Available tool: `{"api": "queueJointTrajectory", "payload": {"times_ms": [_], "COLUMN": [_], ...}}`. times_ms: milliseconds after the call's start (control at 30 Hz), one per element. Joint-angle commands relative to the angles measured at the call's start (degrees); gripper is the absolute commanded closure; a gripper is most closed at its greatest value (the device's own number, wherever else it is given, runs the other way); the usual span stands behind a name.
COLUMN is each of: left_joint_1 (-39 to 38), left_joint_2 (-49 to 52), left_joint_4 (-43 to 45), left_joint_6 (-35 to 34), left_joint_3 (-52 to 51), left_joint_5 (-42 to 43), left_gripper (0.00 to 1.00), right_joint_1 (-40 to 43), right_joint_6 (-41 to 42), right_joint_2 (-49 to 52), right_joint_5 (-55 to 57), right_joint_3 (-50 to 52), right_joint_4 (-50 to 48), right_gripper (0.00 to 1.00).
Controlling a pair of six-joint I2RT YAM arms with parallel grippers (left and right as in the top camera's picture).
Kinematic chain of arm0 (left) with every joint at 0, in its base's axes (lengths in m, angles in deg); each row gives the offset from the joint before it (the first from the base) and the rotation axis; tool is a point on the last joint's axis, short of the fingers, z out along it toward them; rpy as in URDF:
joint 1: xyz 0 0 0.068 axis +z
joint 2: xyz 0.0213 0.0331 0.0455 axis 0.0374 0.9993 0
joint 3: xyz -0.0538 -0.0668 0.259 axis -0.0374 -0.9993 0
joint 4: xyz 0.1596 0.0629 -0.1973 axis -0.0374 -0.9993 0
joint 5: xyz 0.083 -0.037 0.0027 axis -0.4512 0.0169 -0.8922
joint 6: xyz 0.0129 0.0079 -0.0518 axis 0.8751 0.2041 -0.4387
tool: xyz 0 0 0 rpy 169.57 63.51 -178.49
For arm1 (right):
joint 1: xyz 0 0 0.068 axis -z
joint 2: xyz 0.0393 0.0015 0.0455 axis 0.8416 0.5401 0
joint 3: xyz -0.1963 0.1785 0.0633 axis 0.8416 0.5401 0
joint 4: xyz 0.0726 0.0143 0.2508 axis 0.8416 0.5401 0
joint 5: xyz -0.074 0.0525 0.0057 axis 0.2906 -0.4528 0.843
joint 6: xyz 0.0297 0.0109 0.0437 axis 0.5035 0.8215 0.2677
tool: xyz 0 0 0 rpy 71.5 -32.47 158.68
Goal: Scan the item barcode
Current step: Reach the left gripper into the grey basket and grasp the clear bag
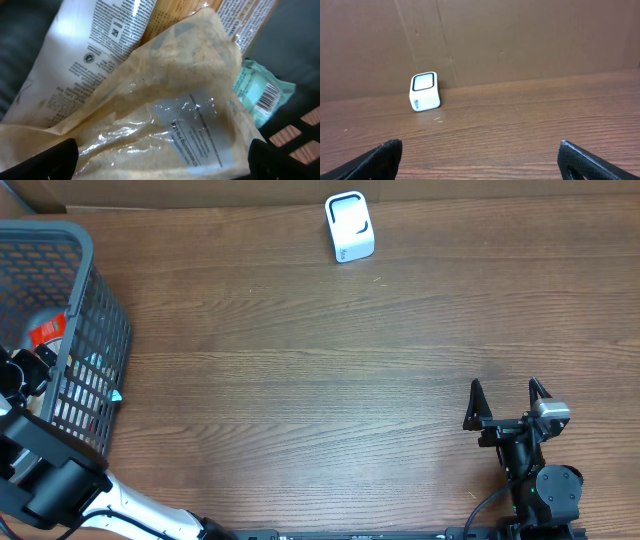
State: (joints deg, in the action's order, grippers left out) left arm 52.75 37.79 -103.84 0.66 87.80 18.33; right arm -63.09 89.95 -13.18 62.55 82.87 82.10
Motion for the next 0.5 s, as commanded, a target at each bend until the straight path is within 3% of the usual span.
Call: {"api": "queueJointTrajectory", "payload": {"times_ms": [0, 400, 467], "left_joint_1": [-0.15, -1.14, -1.18], "left_joint_2": [2.43, 8.46, 9.18], "left_joint_4": [0.37, 0.48, 0.13], "left_joint_6": [1.51, 2.34, 2.34], "left_joint_3": [-0.9, -1.95, -2.03], "left_joint_5": [-0.74, -0.76, -0.74], "left_gripper": [0.01, 0.0, 0.1], "right_joint_1": [-0.37, -0.37, -0.37], "right_joint_6": [-0.22, -0.22, -0.22], "right_joint_2": [-0.52, -0.52, -0.52], "right_joint_5": [0.52, 0.52, 0.52], "right_joint_3": [0.59, 0.59, 0.59], "right_joint_4": [-0.26, -0.26, -0.26], "right_gripper": [0.0, 0.0, 0.0]}}
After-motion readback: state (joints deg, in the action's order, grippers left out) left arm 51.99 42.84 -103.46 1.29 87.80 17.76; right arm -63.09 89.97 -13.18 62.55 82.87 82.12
